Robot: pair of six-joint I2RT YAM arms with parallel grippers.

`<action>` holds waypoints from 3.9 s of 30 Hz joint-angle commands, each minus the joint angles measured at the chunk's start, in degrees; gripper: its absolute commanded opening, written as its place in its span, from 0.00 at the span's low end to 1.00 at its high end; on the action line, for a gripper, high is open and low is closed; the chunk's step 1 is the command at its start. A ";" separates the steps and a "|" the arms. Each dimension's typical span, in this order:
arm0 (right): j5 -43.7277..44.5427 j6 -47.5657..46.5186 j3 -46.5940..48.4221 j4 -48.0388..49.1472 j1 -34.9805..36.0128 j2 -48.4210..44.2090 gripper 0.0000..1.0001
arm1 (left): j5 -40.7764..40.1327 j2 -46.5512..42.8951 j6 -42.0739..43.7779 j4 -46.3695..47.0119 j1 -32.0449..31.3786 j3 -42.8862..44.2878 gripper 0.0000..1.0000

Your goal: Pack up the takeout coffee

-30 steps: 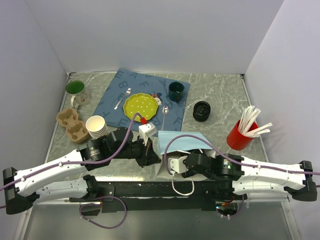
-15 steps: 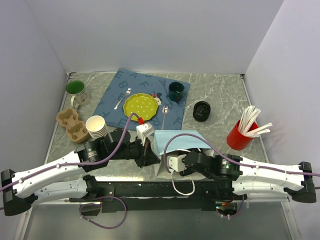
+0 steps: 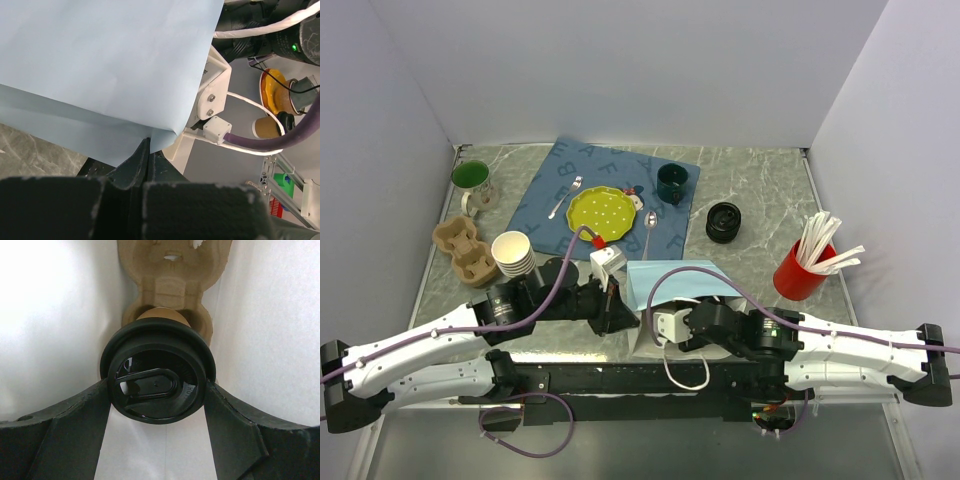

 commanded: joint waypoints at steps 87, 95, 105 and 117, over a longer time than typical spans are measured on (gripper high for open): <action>-2.75 2.98 -2.01 8.79 -4.93 4.87 0.77 | 0.72 -4.32 -3.63 -2.38 -0.41 1.80 0.01; -3.28 0.43 0.01 8.43 -4.93 3.46 0.86 | -0.68 -3.53 -3.80 -3.61 -0.41 3.38 0.01; -4.07 0.78 0.81 7.03 -4.93 2.67 1.00 | -0.77 -1.68 -3.45 -4.84 -0.33 5.14 0.01; -5.83 0.78 4.58 4.21 -5.02 1.97 0.93 | -1.91 1.22 -3.45 -5.37 -0.41 7.16 0.01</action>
